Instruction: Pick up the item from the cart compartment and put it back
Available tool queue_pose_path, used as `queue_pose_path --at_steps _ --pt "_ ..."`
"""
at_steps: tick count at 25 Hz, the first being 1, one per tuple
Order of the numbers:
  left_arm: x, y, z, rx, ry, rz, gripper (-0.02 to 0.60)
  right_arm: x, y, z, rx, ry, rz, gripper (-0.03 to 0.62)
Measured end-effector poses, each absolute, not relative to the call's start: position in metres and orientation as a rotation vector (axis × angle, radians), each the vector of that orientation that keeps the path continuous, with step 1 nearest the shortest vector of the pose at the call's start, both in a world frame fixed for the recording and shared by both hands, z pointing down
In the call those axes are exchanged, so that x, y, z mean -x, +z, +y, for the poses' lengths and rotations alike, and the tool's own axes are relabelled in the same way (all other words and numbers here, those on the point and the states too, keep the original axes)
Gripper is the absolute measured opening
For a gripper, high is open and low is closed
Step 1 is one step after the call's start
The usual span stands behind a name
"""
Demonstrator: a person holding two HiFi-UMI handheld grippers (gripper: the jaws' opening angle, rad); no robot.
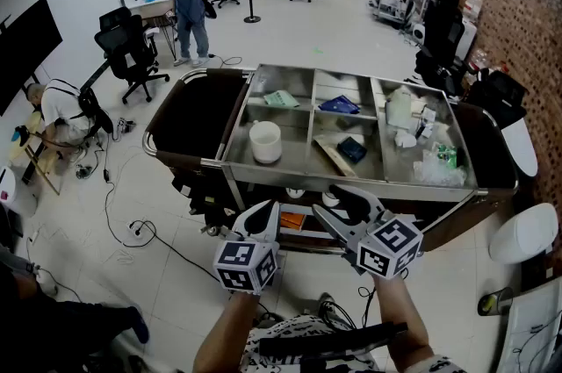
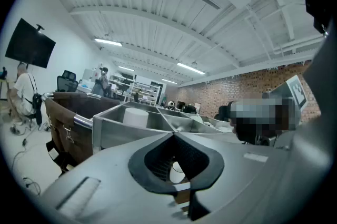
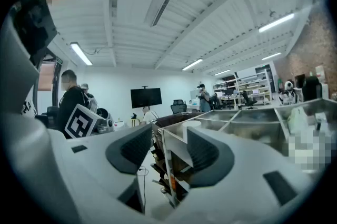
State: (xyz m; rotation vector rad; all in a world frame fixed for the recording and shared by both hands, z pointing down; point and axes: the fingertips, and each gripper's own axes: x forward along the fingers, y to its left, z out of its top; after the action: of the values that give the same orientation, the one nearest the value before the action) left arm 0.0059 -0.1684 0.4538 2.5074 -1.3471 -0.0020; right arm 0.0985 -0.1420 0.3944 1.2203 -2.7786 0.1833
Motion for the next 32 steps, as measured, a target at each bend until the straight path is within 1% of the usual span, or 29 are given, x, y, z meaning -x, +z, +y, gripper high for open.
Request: queue_pose_path --at_steps 3,7,8,12,13,14,19,20,30,32 --pt "-0.002 0.447 -0.177 -2.499 0.013 -1.383 0.000 -0.091 0.379 -0.159 -1.175 0.122 -2.743 0.304" --pt "0.013 0.433 -0.189 -2.462 -0.011 -1.479 0.002 -0.080 0.367 -0.184 -1.126 0.075 -2.704 0.339" --pt "0.017 0.429 -0.192 -2.457 -0.019 -1.497 0.001 -0.077 0.367 -0.191 -1.114 0.069 -2.688 0.373" --pt "0.029 0.418 -0.203 -2.441 -0.057 -1.537 0.002 -0.062 0.370 -0.221 -1.046 0.093 -2.654 0.374" --pt "0.031 0.417 -0.205 -2.435 -0.064 -1.541 0.002 -0.056 0.372 -0.229 -1.019 0.109 -2.647 0.380" --pt "0.033 0.417 -0.207 -2.427 -0.068 -1.544 0.002 -0.051 0.375 -0.237 -0.995 0.122 -2.636 0.405" --pt "0.043 0.422 -0.219 -2.392 -0.069 -1.568 0.002 -0.031 0.395 -0.276 -0.927 0.150 -2.557 0.408" --pt "0.045 0.423 -0.222 -2.386 -0.070 -1.571 0.002 -0.028 0.400 -0.284 -0.918 0.159 -2.542 0.426" --pt "0.054 0.425 -0.252 -2.345 -0.071 -1.546 0.002 -0.017 0.444 -0.331 -0.854 0.246 -2.418 0.428" --pt "0.053 0.427 -0.255 -2.335 -0.045 -1.536 0.002 -0.014 0.452 -0.337 -0.838 0.268 -2.393 0.448"
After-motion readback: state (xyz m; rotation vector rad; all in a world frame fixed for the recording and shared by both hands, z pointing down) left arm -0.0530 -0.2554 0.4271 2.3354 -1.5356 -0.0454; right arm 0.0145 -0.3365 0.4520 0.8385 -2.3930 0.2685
